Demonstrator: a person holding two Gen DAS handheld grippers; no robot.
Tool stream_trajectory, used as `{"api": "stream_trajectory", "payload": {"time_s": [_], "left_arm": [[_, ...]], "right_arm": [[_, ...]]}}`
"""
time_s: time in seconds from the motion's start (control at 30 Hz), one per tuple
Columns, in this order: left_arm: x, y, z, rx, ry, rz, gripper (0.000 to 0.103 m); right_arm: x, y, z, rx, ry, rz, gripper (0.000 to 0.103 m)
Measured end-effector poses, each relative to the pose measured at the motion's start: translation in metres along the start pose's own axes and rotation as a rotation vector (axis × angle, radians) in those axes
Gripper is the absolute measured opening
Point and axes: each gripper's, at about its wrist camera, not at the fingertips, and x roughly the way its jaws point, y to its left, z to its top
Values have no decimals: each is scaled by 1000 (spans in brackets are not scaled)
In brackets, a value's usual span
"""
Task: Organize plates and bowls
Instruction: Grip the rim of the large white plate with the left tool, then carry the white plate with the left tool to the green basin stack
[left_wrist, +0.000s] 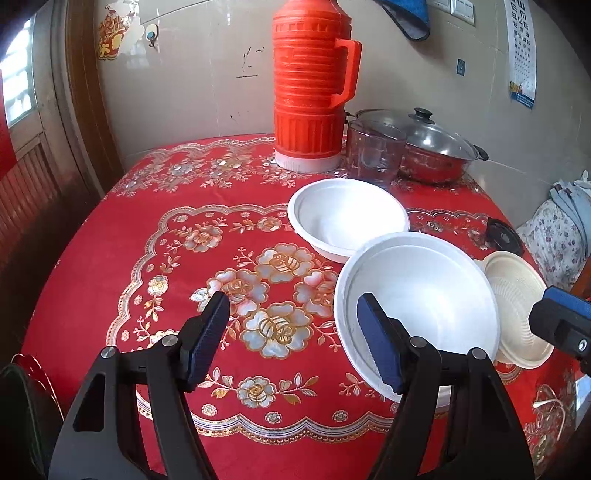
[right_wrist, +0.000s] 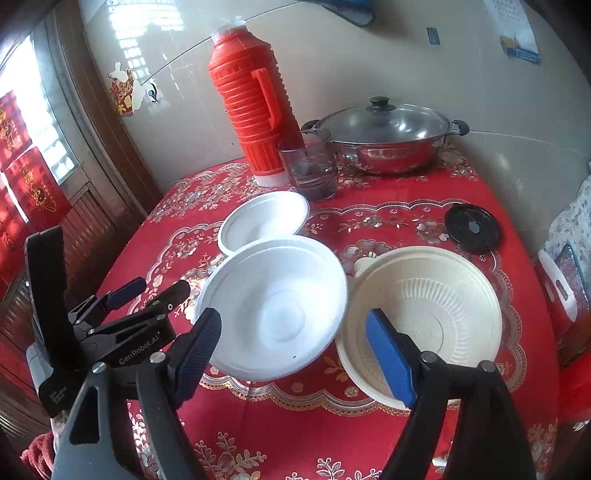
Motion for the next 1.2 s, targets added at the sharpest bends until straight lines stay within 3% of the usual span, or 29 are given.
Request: {"api": "stream_trajectory", "payload": {"time_s": [0.43,0.77,0.9,1.2], "left_arm": [[20,-13,0,5,79,-10,72],[37,-22,-2,11,125,-9,72],[42,-24,-3,7,136,-9,72],[49,-28,-2,-1,147,-16,72]], "right_arm": [[53,-12,54,-59,99,117,81],[92,-24,59,-115,195,88,80],[98,-23,59,-140,201,88,68],[109,-30,61,-150,230,78,68]]}}
